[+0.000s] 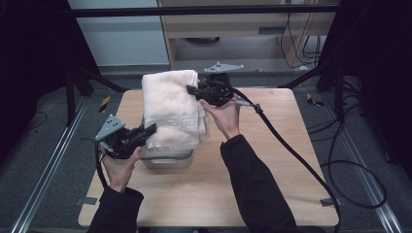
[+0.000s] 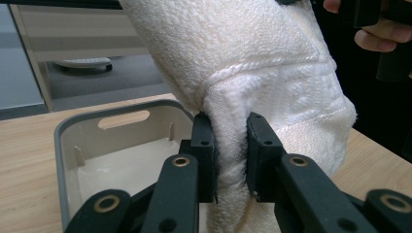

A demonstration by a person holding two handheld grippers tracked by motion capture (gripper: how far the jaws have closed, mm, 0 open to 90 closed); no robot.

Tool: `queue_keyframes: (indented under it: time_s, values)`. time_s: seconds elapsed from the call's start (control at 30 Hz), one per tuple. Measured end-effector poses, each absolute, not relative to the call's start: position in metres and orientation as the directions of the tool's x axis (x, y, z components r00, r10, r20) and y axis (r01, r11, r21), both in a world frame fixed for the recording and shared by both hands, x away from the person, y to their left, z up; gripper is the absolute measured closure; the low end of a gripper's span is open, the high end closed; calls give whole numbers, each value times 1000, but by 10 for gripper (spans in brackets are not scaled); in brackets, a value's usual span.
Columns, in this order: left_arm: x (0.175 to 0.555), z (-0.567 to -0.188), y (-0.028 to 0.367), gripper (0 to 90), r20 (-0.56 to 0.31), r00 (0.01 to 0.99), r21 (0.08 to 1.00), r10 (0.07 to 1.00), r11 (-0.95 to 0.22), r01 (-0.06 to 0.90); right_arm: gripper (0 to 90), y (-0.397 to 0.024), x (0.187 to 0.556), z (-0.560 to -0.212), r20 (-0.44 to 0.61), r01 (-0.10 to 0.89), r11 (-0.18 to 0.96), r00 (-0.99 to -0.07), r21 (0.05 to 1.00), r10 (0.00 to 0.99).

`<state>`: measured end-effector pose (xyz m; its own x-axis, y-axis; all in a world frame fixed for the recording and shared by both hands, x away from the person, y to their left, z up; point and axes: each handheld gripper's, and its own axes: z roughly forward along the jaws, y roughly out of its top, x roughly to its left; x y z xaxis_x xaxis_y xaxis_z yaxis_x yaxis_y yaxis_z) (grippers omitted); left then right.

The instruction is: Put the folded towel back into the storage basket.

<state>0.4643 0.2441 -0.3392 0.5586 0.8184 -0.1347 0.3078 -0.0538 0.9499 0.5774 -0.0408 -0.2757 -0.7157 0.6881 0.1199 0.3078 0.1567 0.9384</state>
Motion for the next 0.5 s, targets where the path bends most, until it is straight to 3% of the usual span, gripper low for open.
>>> queue_keyframes:
  time_s: [0.5]
  values:
    - [483, -355, 259, 759, -134, 503, 937, 854, -57, 345, 707, -16, 603, -296, 129, 327, 163, -712, 931, 690]
